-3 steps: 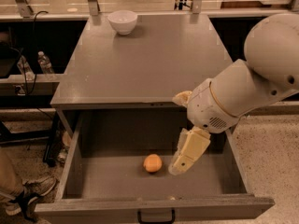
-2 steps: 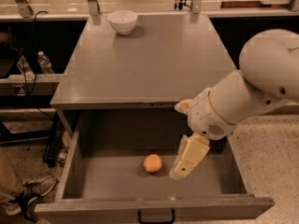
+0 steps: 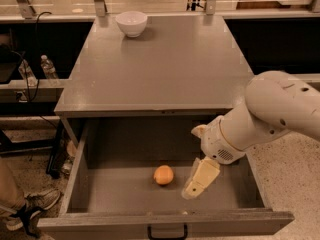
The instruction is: Pick orange from top drawer and place on counter
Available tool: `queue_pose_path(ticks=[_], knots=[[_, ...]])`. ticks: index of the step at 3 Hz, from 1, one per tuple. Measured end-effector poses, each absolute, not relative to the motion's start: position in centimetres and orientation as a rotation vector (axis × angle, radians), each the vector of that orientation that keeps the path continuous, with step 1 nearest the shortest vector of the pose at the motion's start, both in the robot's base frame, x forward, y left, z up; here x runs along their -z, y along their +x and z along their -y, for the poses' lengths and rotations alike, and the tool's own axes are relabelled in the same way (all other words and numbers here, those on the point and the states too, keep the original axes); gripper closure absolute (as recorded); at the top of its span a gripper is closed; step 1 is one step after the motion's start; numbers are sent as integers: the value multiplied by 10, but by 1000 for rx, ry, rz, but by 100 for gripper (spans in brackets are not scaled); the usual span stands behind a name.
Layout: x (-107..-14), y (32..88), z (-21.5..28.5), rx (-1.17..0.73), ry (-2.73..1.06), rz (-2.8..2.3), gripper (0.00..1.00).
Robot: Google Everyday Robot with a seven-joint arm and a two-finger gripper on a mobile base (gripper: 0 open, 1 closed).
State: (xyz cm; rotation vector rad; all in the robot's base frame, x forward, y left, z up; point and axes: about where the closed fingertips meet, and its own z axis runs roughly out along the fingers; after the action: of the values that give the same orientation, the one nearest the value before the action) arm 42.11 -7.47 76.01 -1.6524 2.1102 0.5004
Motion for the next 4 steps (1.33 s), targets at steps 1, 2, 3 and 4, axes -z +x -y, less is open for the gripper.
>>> queue_pose_path(ticks=[1,2,3,4], knots=[[-726,443,69,-501,-1620,-2066,0],[-699,463,61,-511,-1596,-2002,0],[-677,475,52,-536,-1597,-1931,0],[-657,478,41,-578,-1593,-1878,0]])
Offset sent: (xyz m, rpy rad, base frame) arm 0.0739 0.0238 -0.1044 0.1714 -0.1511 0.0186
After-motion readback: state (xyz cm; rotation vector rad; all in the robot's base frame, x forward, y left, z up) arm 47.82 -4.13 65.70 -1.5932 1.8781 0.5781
